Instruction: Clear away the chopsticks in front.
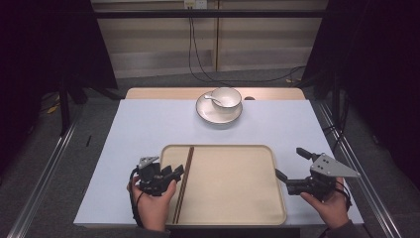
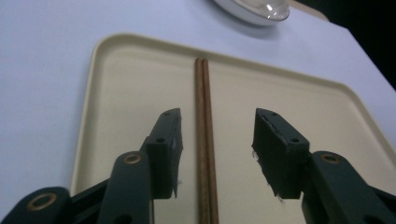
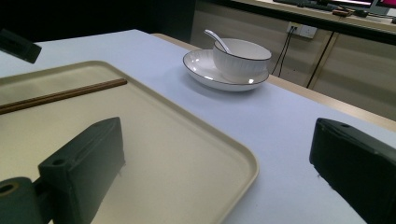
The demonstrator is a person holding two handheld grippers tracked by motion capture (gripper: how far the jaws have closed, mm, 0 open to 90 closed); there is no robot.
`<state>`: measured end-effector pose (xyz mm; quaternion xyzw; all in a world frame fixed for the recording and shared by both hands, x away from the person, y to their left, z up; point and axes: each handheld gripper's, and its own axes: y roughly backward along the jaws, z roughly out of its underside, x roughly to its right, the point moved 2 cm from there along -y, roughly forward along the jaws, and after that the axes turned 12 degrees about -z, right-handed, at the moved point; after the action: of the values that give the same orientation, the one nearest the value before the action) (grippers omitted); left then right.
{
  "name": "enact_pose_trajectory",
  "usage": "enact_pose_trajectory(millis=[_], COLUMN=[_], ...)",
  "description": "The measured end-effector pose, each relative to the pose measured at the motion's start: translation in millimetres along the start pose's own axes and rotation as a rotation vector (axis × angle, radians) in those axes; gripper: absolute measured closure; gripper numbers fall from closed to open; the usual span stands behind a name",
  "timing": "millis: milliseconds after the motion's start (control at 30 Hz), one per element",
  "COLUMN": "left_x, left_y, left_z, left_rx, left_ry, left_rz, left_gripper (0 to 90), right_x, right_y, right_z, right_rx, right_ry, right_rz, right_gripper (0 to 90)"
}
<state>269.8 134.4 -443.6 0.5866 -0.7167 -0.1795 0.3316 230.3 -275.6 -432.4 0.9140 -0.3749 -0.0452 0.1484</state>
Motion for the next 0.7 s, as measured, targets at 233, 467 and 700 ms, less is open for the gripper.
enact_pose_trajectory(millis=[233, 467, 700], left_x=[0.6, 1.7, -2.8], left_y=[1.9, 0.4, 0.6], left_z=[-18.0, -33.5, -49.4], left_rx=[0.062, 0.107, 0.173], left_ry=[-0.027, -0.092, -0.184], left_rz=[0.032, 0.059, 0.101], left_gripper=[39.6, 27.6, 15.8], right_x=[0.3, 0.3, 0.5], right_y=[-0.7, -0.5, -1.0], right_z=[0.1, 0.0, 0.3], right_rx=[-0.003, -0.001, -0.005], right_ry=[0.006, 0.004, 0.003], right_rz=[-0.004, -0.002, -0.006], right_gripper=[2.8, 2.8, 2.7])
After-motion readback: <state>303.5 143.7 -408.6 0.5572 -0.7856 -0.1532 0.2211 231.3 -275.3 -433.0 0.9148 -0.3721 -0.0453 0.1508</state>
